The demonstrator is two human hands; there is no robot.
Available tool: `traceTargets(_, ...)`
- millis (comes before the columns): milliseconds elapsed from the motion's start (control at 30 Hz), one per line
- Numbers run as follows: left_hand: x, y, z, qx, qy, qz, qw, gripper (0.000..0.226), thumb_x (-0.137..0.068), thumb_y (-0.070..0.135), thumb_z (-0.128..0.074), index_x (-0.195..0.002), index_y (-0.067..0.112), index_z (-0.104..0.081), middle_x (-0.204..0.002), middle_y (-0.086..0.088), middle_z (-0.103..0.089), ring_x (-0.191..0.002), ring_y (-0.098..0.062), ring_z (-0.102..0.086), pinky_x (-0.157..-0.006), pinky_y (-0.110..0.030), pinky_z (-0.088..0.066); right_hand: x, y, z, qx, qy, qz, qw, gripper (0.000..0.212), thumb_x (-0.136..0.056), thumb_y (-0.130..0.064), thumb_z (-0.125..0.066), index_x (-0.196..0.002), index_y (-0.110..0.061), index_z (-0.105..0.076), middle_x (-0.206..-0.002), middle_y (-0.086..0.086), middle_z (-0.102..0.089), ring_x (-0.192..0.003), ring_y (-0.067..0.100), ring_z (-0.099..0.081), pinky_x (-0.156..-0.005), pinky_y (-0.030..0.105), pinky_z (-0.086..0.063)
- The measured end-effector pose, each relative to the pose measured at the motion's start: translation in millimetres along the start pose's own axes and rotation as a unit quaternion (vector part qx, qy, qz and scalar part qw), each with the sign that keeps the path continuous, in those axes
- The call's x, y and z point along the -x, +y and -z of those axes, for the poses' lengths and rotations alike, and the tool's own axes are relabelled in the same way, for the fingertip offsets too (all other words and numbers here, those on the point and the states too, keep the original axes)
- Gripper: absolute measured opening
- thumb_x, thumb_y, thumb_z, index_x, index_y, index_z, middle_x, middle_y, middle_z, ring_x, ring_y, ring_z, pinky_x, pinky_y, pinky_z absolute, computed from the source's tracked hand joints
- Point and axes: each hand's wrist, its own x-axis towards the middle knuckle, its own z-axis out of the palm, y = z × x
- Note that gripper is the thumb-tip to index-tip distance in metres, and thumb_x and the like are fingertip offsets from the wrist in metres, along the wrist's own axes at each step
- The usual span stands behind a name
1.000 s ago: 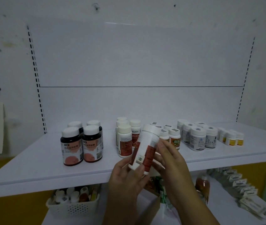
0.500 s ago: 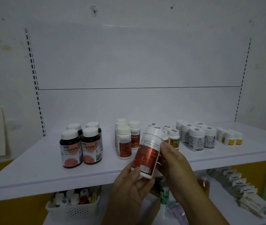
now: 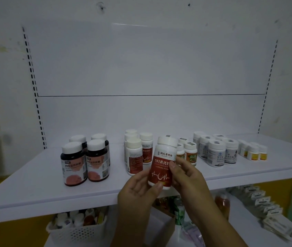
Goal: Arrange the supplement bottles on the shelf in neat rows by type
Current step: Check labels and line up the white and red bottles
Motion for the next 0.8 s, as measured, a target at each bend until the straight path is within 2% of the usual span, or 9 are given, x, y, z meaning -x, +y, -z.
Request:
traceTargets(100,-9.9,-7.0,0.3,-0.017,0.010,-0.007,1.000,0.041,-0.063,-0.004,-0.076,-0.093,0.023,-0.065,-0.096,0.005,-0.073,-0.090,-0.010,-0.070,-0.074,-0.024,-0.057,-2.8,3.3,-0.4,0.051,-0.017,0.016,0.998,0.031,-0.083,-0.019,-0.064,-0.112,-0.030,-0.061,-0.094,-0.012,-0.073,-0.086,0.001,-0.069,-0.065,0.016,-0.055)
traceTargets(167,-18.0,-8.4,2.5,-0.055,-0.009,-0.007,0.998,0.041,-0.065,-0.002,-0.076,-0.095,0.024,-0.064,-0.101,0.005,-0.071,-0.094,-0.009,-0.067,-0.078,-0.022,-0.055,-9.1,6.8,-1.1,0.071,-0.005,0.017,0.997,0.030,-0.084,-0.015,-0.065,-0.106,-0.034,-0.061,-0.092,-0.012,-0.072,-0.082,0.002,-0.070,-0.064,0.016,-0.054)
traceTargets(233,-28.8,-4.6,6.5,-0.123,-0.026,-0.016,0.992,0.038,-0.070,0.003,-0.076,-0.097,0.027,-0.062,-0.103,0.008,-0.068,-0.097,-0.004,-0.063,-0.078,-0.016,-0.052,-20.9,10.7,-3.0,0.100,0.010,0.018,0.995,0.029,-0.085,-0.014,-0.064,-0.107,-0.032,-0.059,-0.099,-0.013,-0.069,-0.083,0.000,-0.066,-0.065,0.015,-0.051)
traceTargets(300,-43.0,-1.7,14.6,-0.200,0.012,-0.059,0.978,0.034,-0.074,0.011,-0.074,-0.100,0.028,-0.061,-0.105,0.010,-0.065,-0.097,0.000,-0.059,-0.077,-0.010,-0.047,-39.0,17.4,-5.3,0.160,0.017,0.034,0.986,0.038,-0.086,-0.015,-0.065,-0.120,-0.026,-0.056,-0.110,-0.010,-0.065,-0.088,-0.004,-0.060,-0.068,0.011,-0.047)
traceTargets(400,-62.9,-2.1,24.2,-0.295,0.072,-0.127,0.944,0.047,-0.075,0.016,-0.074,-0.116,0.027,-0.052,-0.118,0.013,-0.050,-0.109,-0.003,-0.048,-0.096,-0.019,-0.039,-66.3,27.8,-11.0,0.248,0.008,0.060,0.967,0.046,-0.084,-0.014,-0.068,-0.128,-0.020,-0.053,-0.120,-0.002,-0.064,-0.099,0.004,-0.058,-0.083,0.016,-0.044)
traceTargets(500,-80.3,-3.5,24.6,-0.324,0.064,-0.094,0.939,0.073,-0.074,0.014,-0.074,-0.135,0.024,-0.036,-0.128,0.011,-0.038,-0.114,-0.001,-0.032,-0.098,-0.022,-0.028,-83.7,38.9,-16.5,0.294,-0.001,0.056,0.954,0.046,-0.083,-0.011,-0.068,-0.126,-0.020,-0.054,-0.124,0.000,-0.063,-0.111,0.011,-0.057,-0.093,0.024,-0.042)
traceTargets(600,-93.7,-11.0,27.0,-0.310,0.047,-0.067,0.947,0.079,-0.071,0.009,-0.076,-0.137,0.024,-0.034,-0.135,0.006,-0.042,-0.115,-0.003,-0.036,-0.098,-0.024,-0.031,-91.3,48.3,-18.3,0.316,-0.018,0.056,0.947,0.046,-0.086,-0.011,-0.065,-0.128,-0.022,-0.052,-0.125,-0.003,-0.062,-0.105,0.003,-0.053,-0.090,0.019,-0.040)
traceTargets(733,-103.0,-19.1,30.7,-0.266,0.030,-0.040,0.963,0.063,-0.071,0.005,-0.075,-0.116,0.033,-0.041,-0.106,0.018,-0.053,-0.097,-0.001,-0.052,-0.087,-0.021,-0.042,-98.4,58.8,-19.7,0.357,-0.026,0.080,0.930,0.044,-0.090,-0.019,-0.060,-0.131,-0.024,-0.048,-0.126,-0.006,-0.061,-0.109,0.004,-0.054,-0.090,0.018,-0.038)
traceTargets(800,-105.2,-20.4,31.2,-0.272,0.023,-0.030,0.961,0.059,-0.072,0.008,-0.075,-0.117,0.031,-0.044,-0.100,0.021,-0.053,-0.097,-0.003,-0.054,-0.087,-0.021,-0.043,-101.0,62.3,-20.5,0.374,-0.017,0.083,0.924,0.043,-0.091,-0.022,-0.058,-0.133,-0.024,-0.047,-0.128,-0.005,-0.061,-0.115,0.011,-0.055,-0.092,0.020,-0.038)
